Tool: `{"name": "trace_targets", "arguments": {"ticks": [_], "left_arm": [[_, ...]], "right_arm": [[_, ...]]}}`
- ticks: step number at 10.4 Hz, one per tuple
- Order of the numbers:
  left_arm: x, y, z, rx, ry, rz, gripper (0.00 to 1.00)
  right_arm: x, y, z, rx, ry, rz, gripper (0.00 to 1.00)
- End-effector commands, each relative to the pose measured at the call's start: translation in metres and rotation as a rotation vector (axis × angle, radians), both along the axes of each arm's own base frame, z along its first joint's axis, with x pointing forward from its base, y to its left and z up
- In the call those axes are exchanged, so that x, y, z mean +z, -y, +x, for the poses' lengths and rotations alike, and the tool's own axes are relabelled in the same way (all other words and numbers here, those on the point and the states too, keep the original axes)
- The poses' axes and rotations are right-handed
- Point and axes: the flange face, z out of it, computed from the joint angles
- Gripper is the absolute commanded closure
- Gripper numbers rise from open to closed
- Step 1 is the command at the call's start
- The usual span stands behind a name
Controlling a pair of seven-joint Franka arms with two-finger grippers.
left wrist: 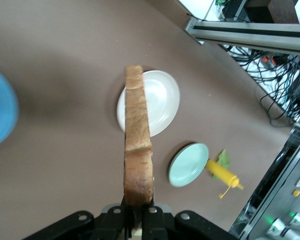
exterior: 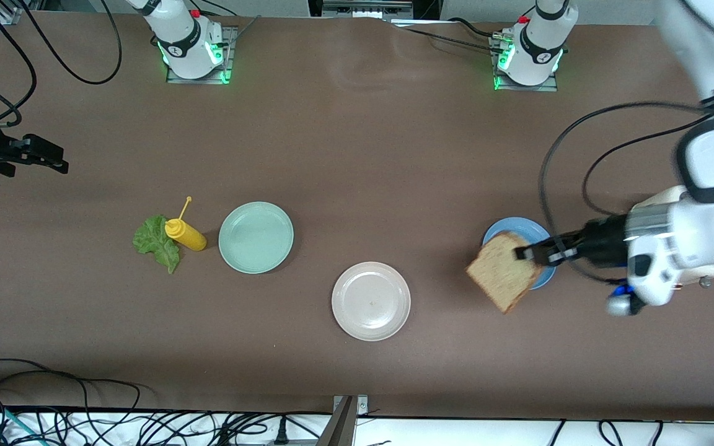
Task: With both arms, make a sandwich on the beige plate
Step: 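Carry the bread slice over the beige plate and lower it, then open the left gripper to release the bread onto the beige plate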
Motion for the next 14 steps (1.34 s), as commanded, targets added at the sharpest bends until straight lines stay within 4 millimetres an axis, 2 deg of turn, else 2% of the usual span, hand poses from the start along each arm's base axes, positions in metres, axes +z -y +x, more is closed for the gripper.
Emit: {"name": "trace_targets", "arguments": {"ticks": [1, 2, 3, 6, 8, 10, 13, 14], "left_arm": [[-0.032, 0.051, 0.011, 0.074, 0.023, -0.064, 1.00], [-0.055, 0.071, 0.009, 0.103, 0.018, -0.069, 1.00], [-0.077, 0.081, 0.012, 0.150, 0.023, -0.097, 1.00], [-0.145, 0.153, -0.002, 0.149, 0.038, -0.061, 1.00], [-0.182, 0.188, -0.014, 0.154, 0.060, -0.031, 1.00], [-0.205, 0.202, -0.021, 0.163, 0.060, -0.012, 1.00], [-0.210, 0.205, -0.023, 0.158, 0.055, -0.008, 0.98], [-0.210, 0.204, -0.023, 0.164, 0.052, -0.010, 0.71]], "right_arm": [[0.004, 0.002, 0.002, 0.000, 0.000, 0.012, 0.00], [0.004, 0.003, 0.002, -0.001, 0.000, 0.012, 0.00], [0.000, 0.004, 0.003, -0.009, -0.008, 0.011, 0.00], [-0.005, 0.005, 0.007, -0.019, -0.010, 0.017, 0.00], [-0.007, 0.009, 0.008, -0.025, -0.014, 0.015, 0.00], [-0.015, 0.023, 0.010, -0.047, -0.025, 0.014, 0.00], [-0.015, 0.026, 0.010, -0.057, -0.023, 0.037, 0.00], [-0.016, 0.028, 0.010, -0.058, -0.021, 0.047, 0.00]]}}
